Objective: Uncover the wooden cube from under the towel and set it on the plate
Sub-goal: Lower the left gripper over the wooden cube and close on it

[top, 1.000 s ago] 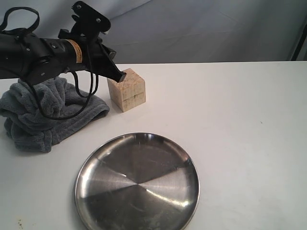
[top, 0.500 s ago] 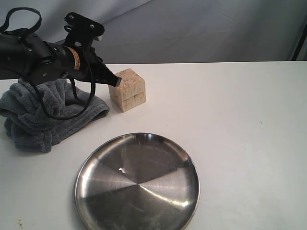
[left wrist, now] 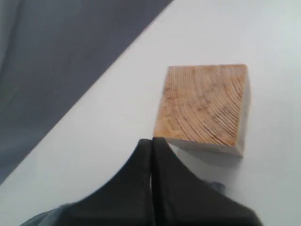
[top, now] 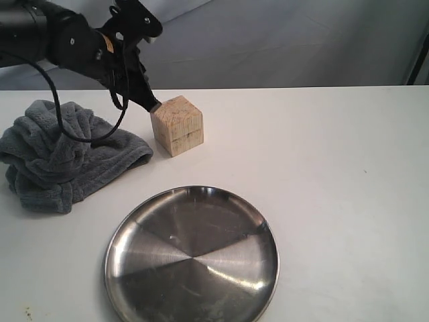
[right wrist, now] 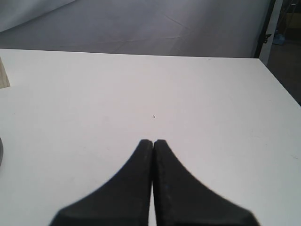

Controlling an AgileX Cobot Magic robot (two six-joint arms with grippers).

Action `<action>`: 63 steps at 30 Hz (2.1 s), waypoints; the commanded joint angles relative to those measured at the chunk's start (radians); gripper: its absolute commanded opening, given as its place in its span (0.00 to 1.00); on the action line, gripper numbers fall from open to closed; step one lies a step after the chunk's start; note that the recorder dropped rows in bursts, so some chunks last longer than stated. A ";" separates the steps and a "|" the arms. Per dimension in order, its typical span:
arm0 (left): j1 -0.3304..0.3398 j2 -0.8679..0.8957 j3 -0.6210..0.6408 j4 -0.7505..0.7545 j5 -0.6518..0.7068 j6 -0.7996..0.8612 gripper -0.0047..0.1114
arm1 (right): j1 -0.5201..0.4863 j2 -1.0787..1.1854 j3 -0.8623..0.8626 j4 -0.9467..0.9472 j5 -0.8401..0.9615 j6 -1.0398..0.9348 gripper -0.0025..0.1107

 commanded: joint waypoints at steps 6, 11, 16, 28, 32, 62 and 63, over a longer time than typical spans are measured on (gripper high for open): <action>0.022 0.111 -0.160 -0.346 0.070 0.372 0.04 | 0.001 -0.004 0.003 0.006 -0.008 -0.001 0.02; 0.026 0.187 -0.273 -0.355 0.114 0.342 0.04 | 0.001 -0.004 0.003 0.006 -0.008 -0.001 0.02; 0.026 0.260 -0.345 -0.355 0.165 0.344 0.06 | 0.001 -0.004 0.003 0.006 -0.008 -0.001 0.02; 0.026 0.274 -0.369 -0.353 0.178 0.324 0.94 | 0.001 -0.004 0.003 0.006 -0.008 -0.001 0.02; 0.026 0.274 -0.369 -0.351 0.183 0.326 0.94 | 0.001 -0.004 0.003 0.006 -0.008 -0.001 0.02; 0.026 0.476 -0.484 -0.351 0.261 0.406 0.94 | 0.001 -0.004 0.003 0.006 -0.008 -0.001 0.02; 0.026 0.479 -0.484 -0.351 0.261 0.406 0.94 | 0.001 -0.004 0.003 0.006 -0.008 -0.001 0.02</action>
